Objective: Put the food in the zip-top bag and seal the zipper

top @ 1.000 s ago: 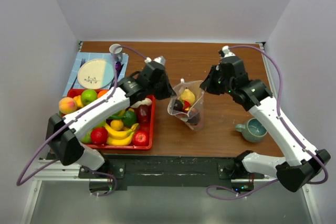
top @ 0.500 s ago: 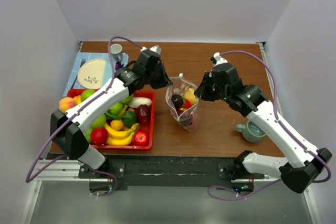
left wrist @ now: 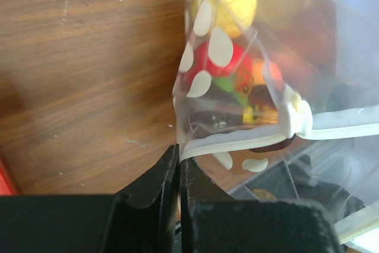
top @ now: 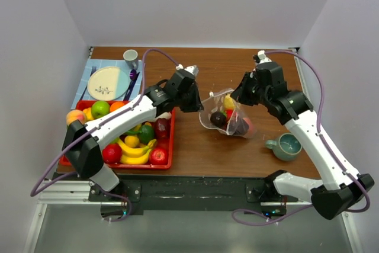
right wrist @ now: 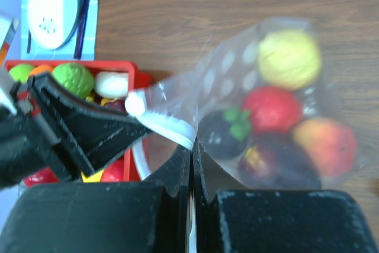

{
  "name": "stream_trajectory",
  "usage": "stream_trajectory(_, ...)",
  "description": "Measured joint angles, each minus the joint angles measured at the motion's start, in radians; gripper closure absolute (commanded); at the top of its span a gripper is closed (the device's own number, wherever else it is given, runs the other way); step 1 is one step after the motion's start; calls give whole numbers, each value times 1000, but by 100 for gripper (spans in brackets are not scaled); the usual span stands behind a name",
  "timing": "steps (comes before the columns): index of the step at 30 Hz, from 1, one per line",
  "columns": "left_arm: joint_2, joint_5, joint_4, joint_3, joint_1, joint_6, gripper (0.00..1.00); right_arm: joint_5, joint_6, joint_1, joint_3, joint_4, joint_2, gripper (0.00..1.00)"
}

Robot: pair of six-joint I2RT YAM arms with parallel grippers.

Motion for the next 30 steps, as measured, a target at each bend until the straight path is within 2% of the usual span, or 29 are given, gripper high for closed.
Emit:
stream_trajectory(1,0,-5,1,-2,5,3,87,-1,1,17,-14,16,-3,100)
stream_trajectory(2,0,-10,0,-8,7,7,75,-2,4,34,-35,33,-6,100)
stream_trajectory(4,-1,-24,-1,-25,14,13,63,-5,12,69,-84,62,-8,100)
stream_trajectory(5,-2,-31,-2,-37,18,15,47,-8,19,87,-114,78,-8,100)
stream_trajectory(7,-6,-45,-3,-62,21,26,35,-13,27,109,-150,92,1,100)
stream_trajectory(8,-14,-49,0,-81,23,27,26,-16,29,115,-161,99,6,100)
stream_trajectory(10,-41,-55,-1,-120,25,36,20,-21,35,117,-175,115,17,100)
stream_trajectory(15,-161,-110,-27,-176,26,38,17,-40,43,117,-181,156,21,100)
stream_trajectory(20,-317,-225,-92,-217,31,11,20,-47,45,117,-183,179,23,100)
stream_trajectory(23,-381,-306,-164,-262,40,-49,22,-60,47,117,-183,192,24,100)
stream_trajectory(25,-395,-360,-222,-294,44,-101,27,-66,50,118,-185,203,24,100)
stream_trajectory(30,-433,-449,-344,-390,45,-240,27,-73,57,124,-202,227,31,100)
